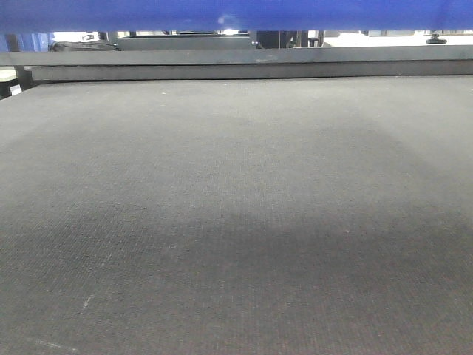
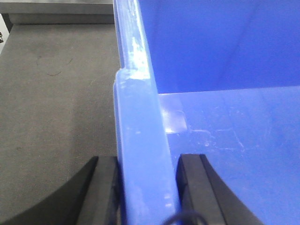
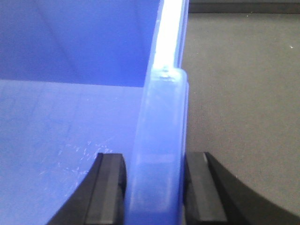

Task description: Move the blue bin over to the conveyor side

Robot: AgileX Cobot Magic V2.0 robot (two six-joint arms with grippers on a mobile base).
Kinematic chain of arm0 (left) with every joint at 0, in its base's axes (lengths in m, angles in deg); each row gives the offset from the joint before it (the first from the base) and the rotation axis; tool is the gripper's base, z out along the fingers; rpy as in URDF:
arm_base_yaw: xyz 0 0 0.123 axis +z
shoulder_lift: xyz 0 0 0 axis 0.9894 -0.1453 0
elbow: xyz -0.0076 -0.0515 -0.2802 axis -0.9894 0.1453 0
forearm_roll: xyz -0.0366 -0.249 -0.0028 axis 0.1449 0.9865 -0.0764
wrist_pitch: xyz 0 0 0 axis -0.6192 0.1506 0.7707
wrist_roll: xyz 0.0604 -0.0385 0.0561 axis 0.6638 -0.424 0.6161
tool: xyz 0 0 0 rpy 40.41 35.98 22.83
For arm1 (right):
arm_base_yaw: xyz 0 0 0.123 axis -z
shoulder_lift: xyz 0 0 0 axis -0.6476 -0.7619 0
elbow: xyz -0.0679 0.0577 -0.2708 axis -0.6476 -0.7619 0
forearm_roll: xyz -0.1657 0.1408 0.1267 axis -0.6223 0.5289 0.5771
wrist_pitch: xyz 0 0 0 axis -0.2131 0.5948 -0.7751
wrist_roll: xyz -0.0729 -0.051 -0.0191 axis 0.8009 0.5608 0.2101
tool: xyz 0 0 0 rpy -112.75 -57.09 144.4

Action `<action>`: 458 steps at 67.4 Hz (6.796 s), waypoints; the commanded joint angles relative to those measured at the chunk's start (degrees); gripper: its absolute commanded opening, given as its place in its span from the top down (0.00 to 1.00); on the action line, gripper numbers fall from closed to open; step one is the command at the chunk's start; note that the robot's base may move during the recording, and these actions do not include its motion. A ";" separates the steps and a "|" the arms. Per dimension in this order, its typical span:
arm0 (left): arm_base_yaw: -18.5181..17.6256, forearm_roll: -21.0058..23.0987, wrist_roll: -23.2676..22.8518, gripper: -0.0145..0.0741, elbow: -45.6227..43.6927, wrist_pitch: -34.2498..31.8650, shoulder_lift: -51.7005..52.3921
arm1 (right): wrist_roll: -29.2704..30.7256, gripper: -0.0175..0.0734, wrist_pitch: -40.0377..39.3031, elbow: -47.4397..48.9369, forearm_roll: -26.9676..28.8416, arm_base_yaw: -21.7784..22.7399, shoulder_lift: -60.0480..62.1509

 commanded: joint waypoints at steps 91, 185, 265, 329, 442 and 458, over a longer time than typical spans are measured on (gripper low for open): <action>-0.12 -0.33 0.85 0.79 -0.80 -12.48 -28.94 | 1.88 0.87 -17.65 0.96 -2.45 0.18 -30.91; -0.12 -1.81 1.17 0.84 45.57 -27.82 27.95 | 1.88 0.89 -25.69 -41.76 -4.82 0.18 27.73; -0.12 -1.81 1.17 0.84 60.24 -34.07 54.14 | 1.88 0.89 -38.61 -60.05 -4.82 0.18 53.99; 7.01 -1.43 1.38 0.84 81.58 -52.55 57.27 | 1.88 0.89 -38.61 -60.05 -4.82 0.18 53.99; 7.01 -1.43 1.38 0.84 81.58 -52.55 57.27 | 12.35 0.89 -57.20 -82.95 6.90 18.08 57.37; 7.01 -1.43 1.38 0.84 81.58 -52.55 57.27 | 12.35 0.89 -56.59 -82.95 6.90 18.08 57.37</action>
